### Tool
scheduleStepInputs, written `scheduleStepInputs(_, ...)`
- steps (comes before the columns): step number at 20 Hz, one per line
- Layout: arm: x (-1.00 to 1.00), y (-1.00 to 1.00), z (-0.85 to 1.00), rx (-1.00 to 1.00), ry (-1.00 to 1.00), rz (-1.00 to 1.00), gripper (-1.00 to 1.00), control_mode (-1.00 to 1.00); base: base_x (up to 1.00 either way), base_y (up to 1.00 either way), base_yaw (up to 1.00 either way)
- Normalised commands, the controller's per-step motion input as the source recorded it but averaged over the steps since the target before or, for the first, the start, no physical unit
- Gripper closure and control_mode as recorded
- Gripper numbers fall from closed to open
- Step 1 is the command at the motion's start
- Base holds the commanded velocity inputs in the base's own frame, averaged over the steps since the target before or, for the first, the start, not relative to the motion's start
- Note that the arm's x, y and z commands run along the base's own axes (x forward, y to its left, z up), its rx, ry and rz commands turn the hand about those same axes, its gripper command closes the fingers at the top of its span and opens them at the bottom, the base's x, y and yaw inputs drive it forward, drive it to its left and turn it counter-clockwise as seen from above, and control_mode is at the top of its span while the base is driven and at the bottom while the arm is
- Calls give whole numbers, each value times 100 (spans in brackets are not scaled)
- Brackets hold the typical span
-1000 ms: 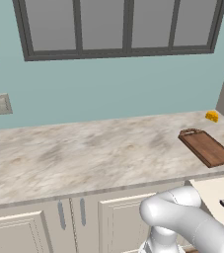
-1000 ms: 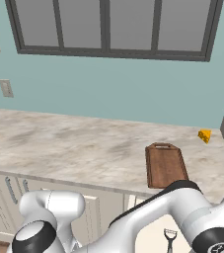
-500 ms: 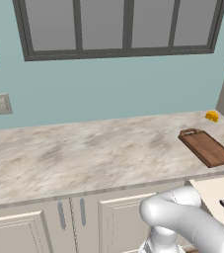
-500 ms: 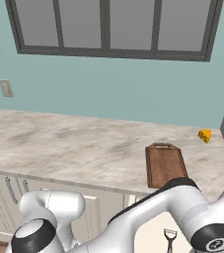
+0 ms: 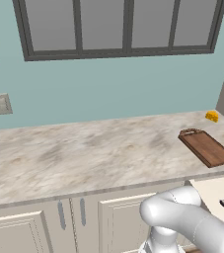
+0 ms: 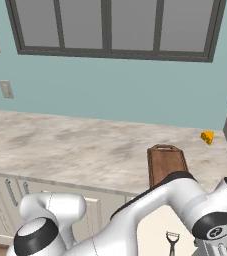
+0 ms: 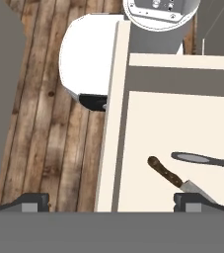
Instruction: Open the drawer on the right and place the cutting tools on the cutting board.
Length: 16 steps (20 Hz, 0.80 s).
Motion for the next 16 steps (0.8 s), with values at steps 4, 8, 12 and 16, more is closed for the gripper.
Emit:
scheduleStepInputs(4,0,0,0,0,0,0,-100,-100,0,0,0)
scheduleStepInputs(8,0,0,0,0,0,0,-100,-100,0,0,0)
scheduleStepInputs(12,6,0,-1,0,0,0,-100,-100,0,0,0)
scheduleStepInputs(16,44,0,-1,0,1,0,-100,-100,0,0,0)
